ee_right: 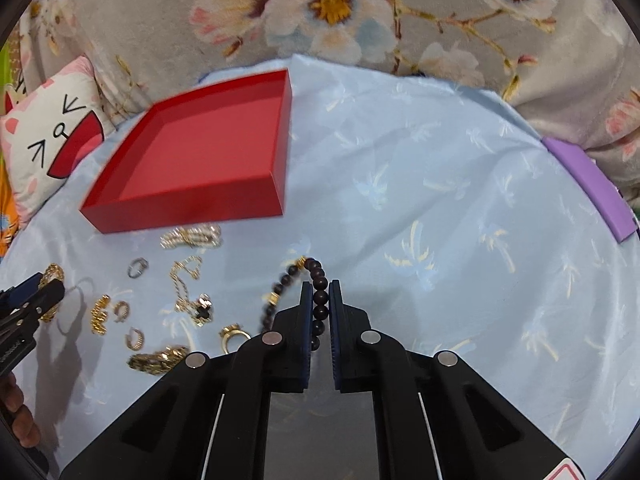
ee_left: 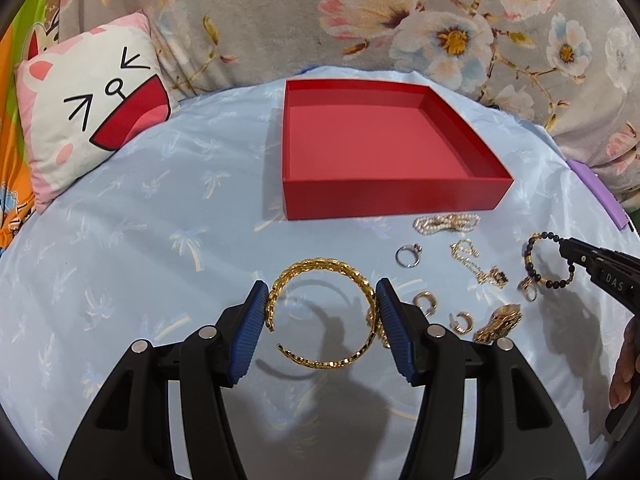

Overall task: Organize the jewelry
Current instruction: 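Grasp the gold bangle with the left tool while the right tool grasps the black-bead bracelet, then carry both bracelets into the red box and open both tools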

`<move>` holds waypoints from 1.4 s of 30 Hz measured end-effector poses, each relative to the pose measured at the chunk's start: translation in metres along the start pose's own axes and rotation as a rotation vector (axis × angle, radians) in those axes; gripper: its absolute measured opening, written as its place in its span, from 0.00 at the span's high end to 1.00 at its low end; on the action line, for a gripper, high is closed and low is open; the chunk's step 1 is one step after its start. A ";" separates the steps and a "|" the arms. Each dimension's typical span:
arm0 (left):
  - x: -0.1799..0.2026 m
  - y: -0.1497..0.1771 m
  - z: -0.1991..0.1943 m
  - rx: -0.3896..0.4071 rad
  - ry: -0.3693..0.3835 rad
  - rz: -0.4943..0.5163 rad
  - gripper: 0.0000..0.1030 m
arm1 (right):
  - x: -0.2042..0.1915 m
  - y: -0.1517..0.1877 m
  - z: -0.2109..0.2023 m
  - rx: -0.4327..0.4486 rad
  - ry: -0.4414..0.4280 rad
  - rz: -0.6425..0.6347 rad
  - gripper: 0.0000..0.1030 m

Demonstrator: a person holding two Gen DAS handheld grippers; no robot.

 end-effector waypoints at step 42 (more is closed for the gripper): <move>0.014 -0.215 0.197 -0.056 -0.057 0.025 0.42 | -0.087 -0.213 0.182 -0.057 -0.145 -0.086 0.82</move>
Point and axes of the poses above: each gripper's, at about its wrist camera, not at the fingertips, and z roughly the way its jaws point, x to its right, y to its underside, the point moved 9 cm from there along z, roughly the way its jaws point, and after that the axes turned 1 degree about -y, right-handed, at the moved point
